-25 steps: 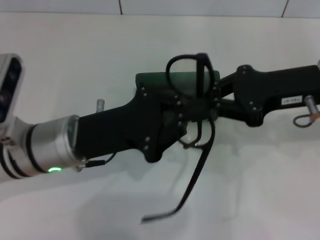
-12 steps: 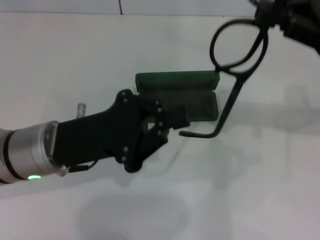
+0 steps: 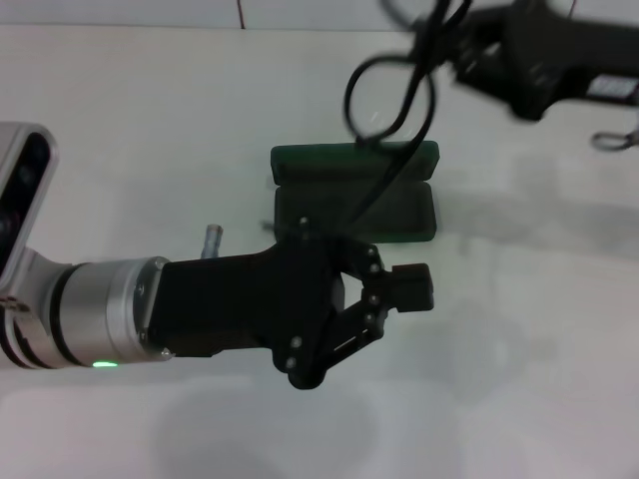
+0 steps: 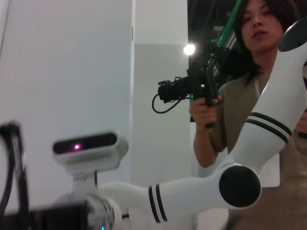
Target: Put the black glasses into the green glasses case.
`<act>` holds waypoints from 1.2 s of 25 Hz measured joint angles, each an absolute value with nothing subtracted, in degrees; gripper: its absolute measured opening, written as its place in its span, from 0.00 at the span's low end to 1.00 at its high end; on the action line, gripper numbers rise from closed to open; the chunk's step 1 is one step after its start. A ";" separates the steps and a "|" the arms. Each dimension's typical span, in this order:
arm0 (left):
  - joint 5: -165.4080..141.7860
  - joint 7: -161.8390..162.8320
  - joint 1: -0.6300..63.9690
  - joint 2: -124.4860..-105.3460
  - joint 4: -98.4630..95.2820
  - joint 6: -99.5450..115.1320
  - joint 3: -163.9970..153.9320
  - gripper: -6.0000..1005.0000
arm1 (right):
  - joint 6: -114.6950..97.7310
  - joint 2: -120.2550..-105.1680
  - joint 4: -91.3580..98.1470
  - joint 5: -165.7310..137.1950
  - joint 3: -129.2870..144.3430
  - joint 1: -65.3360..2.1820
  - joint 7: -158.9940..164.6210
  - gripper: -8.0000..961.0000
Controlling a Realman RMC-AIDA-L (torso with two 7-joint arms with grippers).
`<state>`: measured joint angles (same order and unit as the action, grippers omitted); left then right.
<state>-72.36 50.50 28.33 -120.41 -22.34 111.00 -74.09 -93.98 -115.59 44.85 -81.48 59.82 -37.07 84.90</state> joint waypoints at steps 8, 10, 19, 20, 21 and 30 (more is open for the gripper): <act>-68.00 51.00 28.18 -120.32 -20.87 110.34 -74.41 0.04 | -88.29 -115.66 42.91 -81.51 68.51 -37.27 83.37 0.08; -66.80 51.44 29.02 -120.20 -18.66 109.33 -74.15 0.04 | -88.23 -115.66 42.85 -81.54 69.17 -37.28 83.36 0.08; -65.03 53.22 30.29 -120.18 -16.03 106.03 -74.50 0.04 | -87.57 -115.67 41.00 -81.63 72.76 -39.26 83.32 0.08; -65.03 53.35 30.31 -120.19 -15.99 105.81 -74.52 0.04 | -87.57 -115.66 40.90 -81.69 72.93 -39.39 83.32 0.08; -65.03 53.43 30.32 -120.19 -15.94 105.62 -74.53 0.04 | -87.57 -115.67 40.81 -81.80 73.16 -39.58 83.32 0.08; -65.03 53.44 30.15 -120.26 -15.82 105.20 -74.53 0.04 | -87.57 -115.72 40.69 -82.09 75.62 -40.52 83.62 0.08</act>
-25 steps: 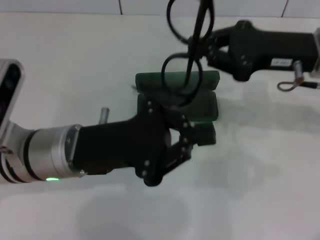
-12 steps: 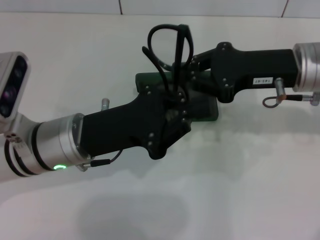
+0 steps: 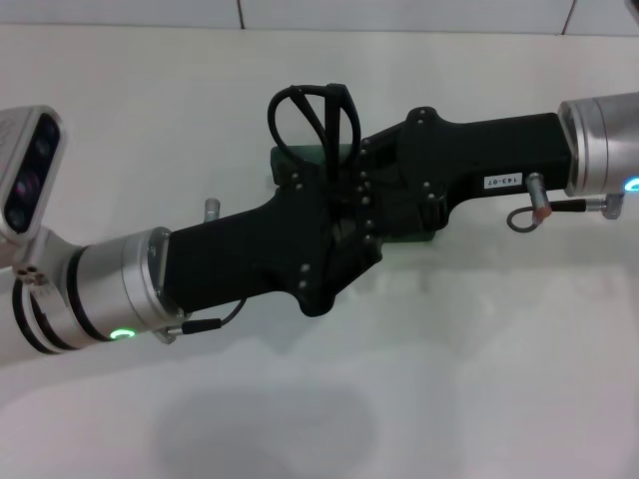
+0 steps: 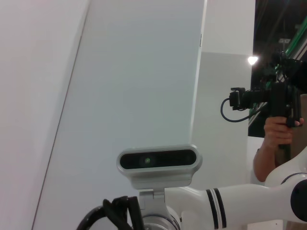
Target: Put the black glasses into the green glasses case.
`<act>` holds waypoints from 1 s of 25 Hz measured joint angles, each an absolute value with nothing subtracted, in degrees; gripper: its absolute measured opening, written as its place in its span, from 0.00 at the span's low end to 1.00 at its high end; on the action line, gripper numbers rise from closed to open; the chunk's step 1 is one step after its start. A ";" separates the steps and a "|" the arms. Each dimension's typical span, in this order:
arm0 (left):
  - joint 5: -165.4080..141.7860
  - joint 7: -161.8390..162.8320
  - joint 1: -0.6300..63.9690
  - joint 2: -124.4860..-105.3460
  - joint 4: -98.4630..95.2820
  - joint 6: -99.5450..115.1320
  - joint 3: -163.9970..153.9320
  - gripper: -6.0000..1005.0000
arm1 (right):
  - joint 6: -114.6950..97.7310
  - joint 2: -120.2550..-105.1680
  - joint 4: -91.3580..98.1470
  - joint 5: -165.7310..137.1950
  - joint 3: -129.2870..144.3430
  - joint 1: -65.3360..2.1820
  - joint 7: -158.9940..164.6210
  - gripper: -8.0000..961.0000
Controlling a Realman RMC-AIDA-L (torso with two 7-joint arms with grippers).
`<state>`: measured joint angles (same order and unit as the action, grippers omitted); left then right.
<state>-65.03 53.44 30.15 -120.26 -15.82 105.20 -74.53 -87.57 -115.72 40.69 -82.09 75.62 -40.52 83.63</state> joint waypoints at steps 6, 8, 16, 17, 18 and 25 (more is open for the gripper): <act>-65.04 53.43 29.84 -120.24 -15.82 104.91 -74.53 0.04 | -87.60 -115.75 40.69 -82.10 75.68 -40.46 83.79 0.08; -65.04 53.43 29.79 -120.24 -15.82 104.62 -74.53 0.04 | -87.63 -115.75 40.69 -82.10 75.69 -40.42 83.81 0.08; -65.09 53.29 30.25 -120.23 -14.80 104.39 -74.53 0.04 | -87.60 -115.75 40.69 -81.96 75.57 -40.12 83.77 0.08; -65.09 53.23 30.13 -120.23 -14.79 104.38 -74.50 0.04 | -87.57 -115.75 40.69 -81.81 75.44 -40.00 83.73 0.08; -65.06 53.22 29.93 -120.23 -14.79 104.46 -74.44 0.04 | -87.50 -115.73 40.69 -81.76 75.36 -39.91 83.74 0.08; -64.73 52.12 27.18 -119.90 -15.36 110.16 -74.49 0.04 | -86.40 -115.08 41.37 -84.13 71.93 -39.42 84.38 0.08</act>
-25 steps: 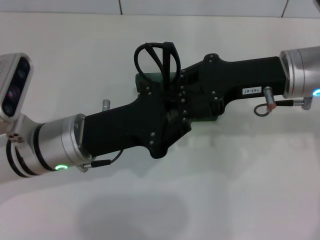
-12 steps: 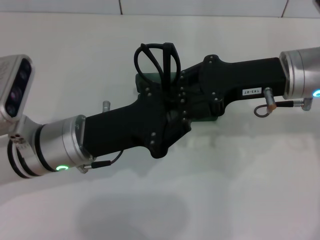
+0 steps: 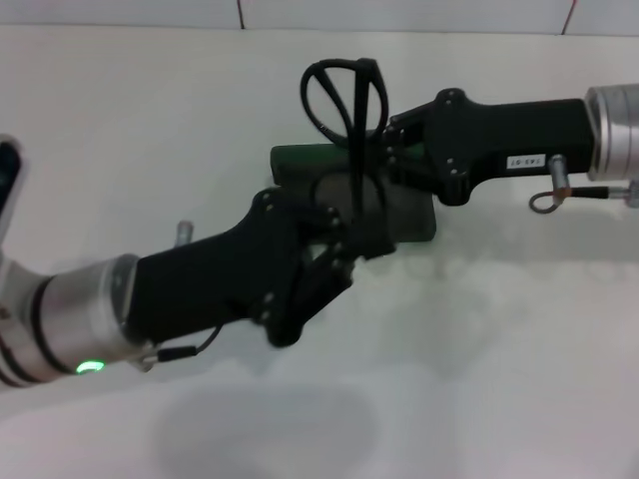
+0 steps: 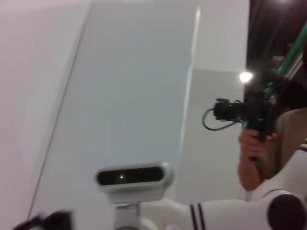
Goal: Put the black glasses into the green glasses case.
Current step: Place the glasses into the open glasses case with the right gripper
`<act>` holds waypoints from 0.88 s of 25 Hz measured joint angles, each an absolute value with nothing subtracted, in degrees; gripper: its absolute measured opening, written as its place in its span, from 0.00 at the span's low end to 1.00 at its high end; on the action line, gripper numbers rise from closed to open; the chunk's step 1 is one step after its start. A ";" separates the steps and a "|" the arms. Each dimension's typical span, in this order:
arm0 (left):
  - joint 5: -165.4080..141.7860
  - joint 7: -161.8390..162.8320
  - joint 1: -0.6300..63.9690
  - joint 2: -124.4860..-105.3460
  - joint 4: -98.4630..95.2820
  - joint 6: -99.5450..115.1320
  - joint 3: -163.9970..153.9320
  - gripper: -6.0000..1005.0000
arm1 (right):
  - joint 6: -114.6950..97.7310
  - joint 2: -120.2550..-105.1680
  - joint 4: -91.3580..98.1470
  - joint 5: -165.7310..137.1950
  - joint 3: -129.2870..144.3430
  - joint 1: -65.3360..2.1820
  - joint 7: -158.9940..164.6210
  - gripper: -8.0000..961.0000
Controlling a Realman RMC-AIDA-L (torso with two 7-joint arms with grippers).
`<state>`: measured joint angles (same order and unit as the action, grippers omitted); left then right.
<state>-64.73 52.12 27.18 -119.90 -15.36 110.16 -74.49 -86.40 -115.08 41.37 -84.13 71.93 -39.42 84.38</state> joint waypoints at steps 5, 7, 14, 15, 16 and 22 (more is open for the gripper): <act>-66.32 49.66 24.20 -119.07 -16.90 113.42 -74.57 0.04 | -84.66 -114.61 51.77 -97.00 71.83 -41.25 91.54 0.08; -66.85 49.49 22.99 -118.87 -17.97 113.75 -74.55 0.04 | -84.52 -115.21 58.72 -105.02 73.23 -42.75 97.20 0.08; -66.93 49.01 21.35 -118.80 -17.92 113.72 -74.24 0.04 | -75.40 -116.00 66.35 -127.86 90.25 -52.28 113.86 0.08; -66.92 48.99 21.22 -118.90 -17.90 113.66 -74.25 0.04 | -74.00 -116.11 65.07 -129.65 92.71 -53.88 114.69 0.08; -66.88 48.99 21.17 -118.98 -17.89 113.58 -74.24 0.04 | -72.71 -116.17 64.21 -130.98 94.81 -54.90 115.34 0.08; -66.63 48.96 20.39 -119.21 -17.65 113.33 -73.34 0.04 | -66.10 -116.19 63.01 -135.10 103.64 -56.50 116.93 0.08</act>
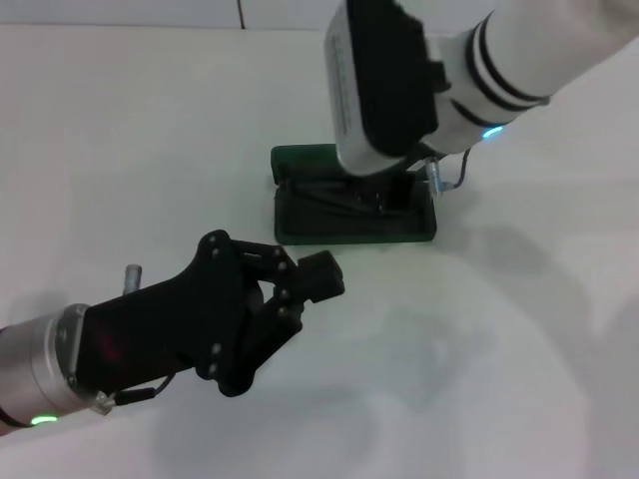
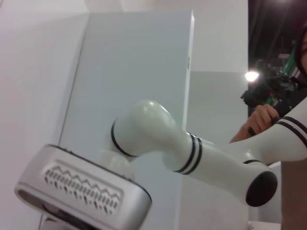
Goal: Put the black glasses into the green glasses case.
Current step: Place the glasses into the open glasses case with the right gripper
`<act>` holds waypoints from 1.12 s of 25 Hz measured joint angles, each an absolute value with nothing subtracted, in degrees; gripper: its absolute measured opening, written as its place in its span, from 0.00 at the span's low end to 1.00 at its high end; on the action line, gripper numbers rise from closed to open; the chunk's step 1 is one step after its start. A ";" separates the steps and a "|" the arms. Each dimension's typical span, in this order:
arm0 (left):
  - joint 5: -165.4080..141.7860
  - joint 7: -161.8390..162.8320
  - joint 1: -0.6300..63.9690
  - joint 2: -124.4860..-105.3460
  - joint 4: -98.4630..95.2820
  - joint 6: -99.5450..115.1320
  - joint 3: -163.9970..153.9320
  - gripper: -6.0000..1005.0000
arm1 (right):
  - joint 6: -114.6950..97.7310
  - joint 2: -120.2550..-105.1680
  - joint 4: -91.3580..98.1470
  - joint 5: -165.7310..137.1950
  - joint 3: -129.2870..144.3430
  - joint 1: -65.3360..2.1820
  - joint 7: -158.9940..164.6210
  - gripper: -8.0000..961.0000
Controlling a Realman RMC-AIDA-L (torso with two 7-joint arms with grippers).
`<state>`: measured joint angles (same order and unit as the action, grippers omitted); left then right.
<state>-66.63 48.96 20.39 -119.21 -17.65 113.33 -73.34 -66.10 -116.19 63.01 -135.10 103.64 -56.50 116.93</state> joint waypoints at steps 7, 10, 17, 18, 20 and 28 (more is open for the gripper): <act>-66.62 48.97 20.41 -119.35 -17.51 113.06 -72.67 0.04 | -59.39 -116.18 60.71 -138.47 109.60 -56.68 117.03 0.08; -66.61 49.38 20.65 -119.35 -17.49 112.66 -72.67 0.04 | -57.31 -116.18 59.88 -139.61 111.51 -56.76 117.22 0.08; -66.54 49.61 20.74 -119.52 -17.40 112.06 -72.69 0.04 | -55.65 -116.19 59.36 -141.12 114.23 -56.87 117.09 0.08; -66.51 49.63 20.74 -119.54 -17.37 111.97 -72.69 0.04 | -55.43 -116.19 59.34 -141.16 114.38 -56.90 117.15 0.08; -66.45 49.64 20.75 -119.58 -17.13 111.94 -72.69 0.04 | -54.79 -116.19 59.31 -141.23 114.50 -56.94 117.24 0.08; -66.43 49.27 20.63 -119.62 -16.10 111.84 -72.69 0.04 | -54.53 -116.19 58.58 -141.06 114.88 -57.39 118.21 0.08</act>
